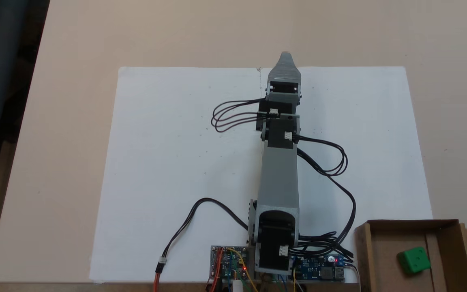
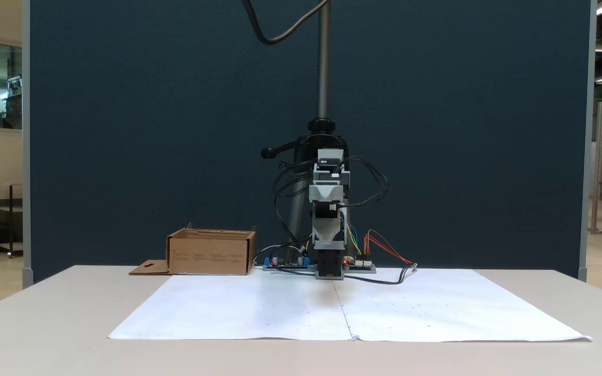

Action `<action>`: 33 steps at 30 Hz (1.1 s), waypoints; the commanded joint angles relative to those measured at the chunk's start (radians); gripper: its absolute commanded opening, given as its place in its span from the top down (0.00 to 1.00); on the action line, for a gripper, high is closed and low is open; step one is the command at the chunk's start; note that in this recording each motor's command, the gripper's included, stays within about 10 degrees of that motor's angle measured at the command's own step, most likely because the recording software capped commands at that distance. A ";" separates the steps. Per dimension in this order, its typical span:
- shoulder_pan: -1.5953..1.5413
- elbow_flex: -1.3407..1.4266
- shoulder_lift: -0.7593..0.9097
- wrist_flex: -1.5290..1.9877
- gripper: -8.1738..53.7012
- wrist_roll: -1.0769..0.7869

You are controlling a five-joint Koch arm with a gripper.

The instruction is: Grasp a green dice and put it in the bin.

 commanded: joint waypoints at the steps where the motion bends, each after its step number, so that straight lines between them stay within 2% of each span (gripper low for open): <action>1: -0.003 0.008 0.078 -0.165 0.18 -0.031; 12: -0.075 0.268 0.273 -0.521 0.18 -0.046; 20: -0.078 0.472 0.304 -0.767 0.18 -0.051; 33: -0.078 0.623 0.321 -1.156 0.17 -0.052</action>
